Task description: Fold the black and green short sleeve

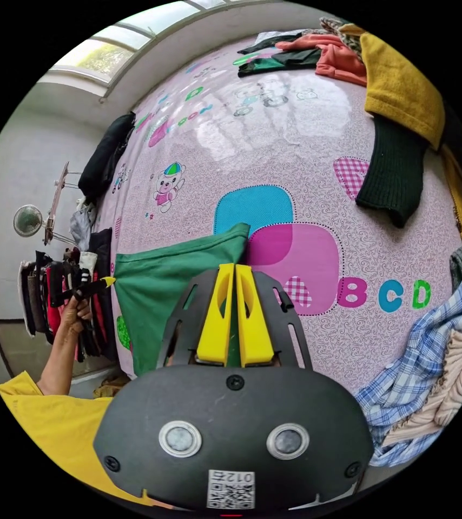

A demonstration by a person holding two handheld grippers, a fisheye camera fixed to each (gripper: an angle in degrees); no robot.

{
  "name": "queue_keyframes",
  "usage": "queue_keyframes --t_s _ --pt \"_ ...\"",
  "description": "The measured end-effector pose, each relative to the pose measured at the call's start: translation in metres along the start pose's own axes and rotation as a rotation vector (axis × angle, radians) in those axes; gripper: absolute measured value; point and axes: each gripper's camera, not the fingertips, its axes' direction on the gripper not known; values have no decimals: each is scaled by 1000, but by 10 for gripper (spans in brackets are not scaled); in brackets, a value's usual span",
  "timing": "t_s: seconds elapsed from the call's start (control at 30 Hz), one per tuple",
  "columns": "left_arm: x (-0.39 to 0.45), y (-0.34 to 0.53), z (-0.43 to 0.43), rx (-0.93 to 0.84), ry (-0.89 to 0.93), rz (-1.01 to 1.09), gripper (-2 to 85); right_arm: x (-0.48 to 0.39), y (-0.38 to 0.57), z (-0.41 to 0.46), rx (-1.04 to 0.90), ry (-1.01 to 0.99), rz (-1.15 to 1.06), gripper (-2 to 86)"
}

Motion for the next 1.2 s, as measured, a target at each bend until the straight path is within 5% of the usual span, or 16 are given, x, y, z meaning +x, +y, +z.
queue_keyframes --t_s 0.43,0.57,0.83,1.03,1.1,1.2 --pt "-15 6 55 -73 -118 -40 -1 -17 27 27 -10 97 -54 5" --pt "-36 13 70 -42 21 -141 0 -23 36 41 -18 105 -27 11" --pt "-7 71 43 148 -110 -53 4 -54 103 9 62 147 -118 12" --pt "47 118 123 -132 -142 211 3 -99 189 53 -74 131 -298 6" --pt "42 129 150 -199 -228 191 2 -99 204 74 -113 190 -292 4" --pt "19 138 154 -157 -118 89 2 -90 216 88 -115 218 -250 1"
